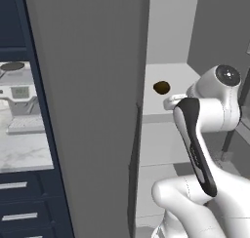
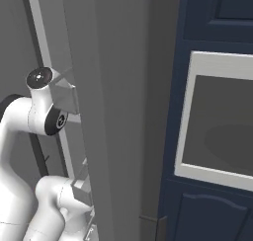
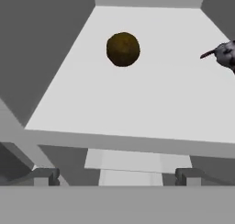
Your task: Take the cheese, fish, and avocado from the fridge and place them on the plate on the dining counter to create an appetizer plate.
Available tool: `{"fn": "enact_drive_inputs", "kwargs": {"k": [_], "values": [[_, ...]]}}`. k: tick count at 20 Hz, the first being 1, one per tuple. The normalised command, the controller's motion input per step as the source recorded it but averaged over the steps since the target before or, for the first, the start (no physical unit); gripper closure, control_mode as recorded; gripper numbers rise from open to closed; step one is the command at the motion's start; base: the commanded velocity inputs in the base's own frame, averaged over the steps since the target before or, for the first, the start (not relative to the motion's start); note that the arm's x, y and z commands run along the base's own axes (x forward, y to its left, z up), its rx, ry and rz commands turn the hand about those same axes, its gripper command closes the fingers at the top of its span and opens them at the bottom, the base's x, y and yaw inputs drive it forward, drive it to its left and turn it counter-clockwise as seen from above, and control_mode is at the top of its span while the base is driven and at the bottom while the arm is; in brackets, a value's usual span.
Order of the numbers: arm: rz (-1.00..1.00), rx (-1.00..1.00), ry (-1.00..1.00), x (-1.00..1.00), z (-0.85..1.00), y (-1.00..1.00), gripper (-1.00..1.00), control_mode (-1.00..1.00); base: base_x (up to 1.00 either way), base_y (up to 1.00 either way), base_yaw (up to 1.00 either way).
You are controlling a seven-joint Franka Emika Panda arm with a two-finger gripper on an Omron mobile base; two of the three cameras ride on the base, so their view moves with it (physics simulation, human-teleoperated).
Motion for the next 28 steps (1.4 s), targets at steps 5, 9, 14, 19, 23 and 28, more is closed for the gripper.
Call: {"fn": "enact_drive_inputs", "kwargs": {"k": [5,9,14,19,23,28], "values": [[0.08,0.0,-0.03,0.21,-0.03,-0.34,-1.0,-1.0,0.05,-0.07,0.03],[0.03,0.0,-0.05,0.37,-0.07,-0.45,-1.0,-1.0,0.0,0.0,0.0],[0.02,0.0,-0.01,0.67,-0.01,-0.07,-1.0,-1.0,0.0,0.0,0.0],[0.0,0.0,0.0,0.67,0.0,0.0,-1.0,-1.0,0.0,0.0,0.0],[0.05,0.0,0.0,0.48,-0.03,0.0,-1.0,-1.0,0.0,0.0,0.0],[0.15,0.0,0.0,0.28,-0.23,0.0,-1.0,-1.0,0.0,0.0,0.0]]}}
